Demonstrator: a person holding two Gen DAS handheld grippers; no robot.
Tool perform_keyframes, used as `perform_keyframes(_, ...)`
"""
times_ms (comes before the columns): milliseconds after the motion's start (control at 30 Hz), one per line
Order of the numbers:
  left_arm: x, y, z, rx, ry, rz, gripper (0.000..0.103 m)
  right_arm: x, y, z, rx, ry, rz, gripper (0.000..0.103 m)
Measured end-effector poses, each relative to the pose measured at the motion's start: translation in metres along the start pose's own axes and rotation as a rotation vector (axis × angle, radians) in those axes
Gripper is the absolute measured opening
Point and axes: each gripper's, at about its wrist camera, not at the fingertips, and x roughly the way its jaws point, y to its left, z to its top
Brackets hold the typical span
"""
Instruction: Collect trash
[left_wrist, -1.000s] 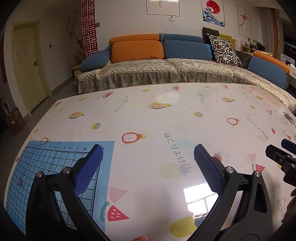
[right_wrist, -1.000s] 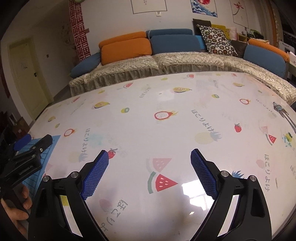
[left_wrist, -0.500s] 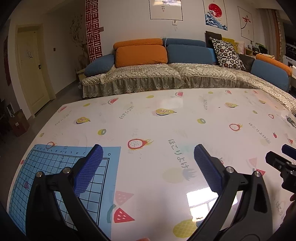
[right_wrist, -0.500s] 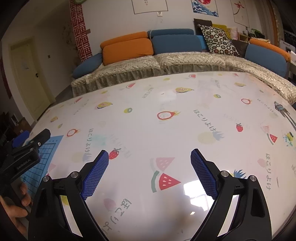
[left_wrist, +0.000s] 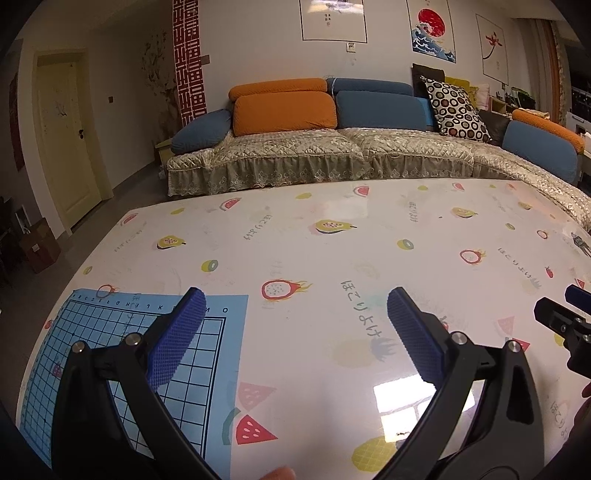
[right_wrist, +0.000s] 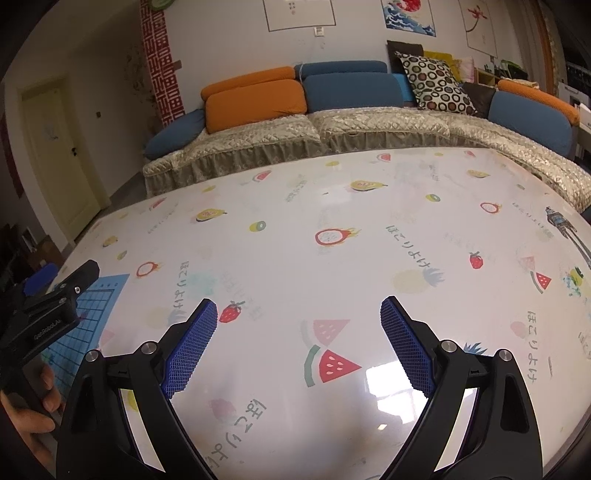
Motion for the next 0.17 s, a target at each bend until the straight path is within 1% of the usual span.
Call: perform_keyframes(167, 0.0002, 0.0011, 0.0013, -0.003, 0.006, -0.001, 0.096, 0.0001, 0.0002, 0.0006, 0.002, 0.003, 0.001, 0.089)
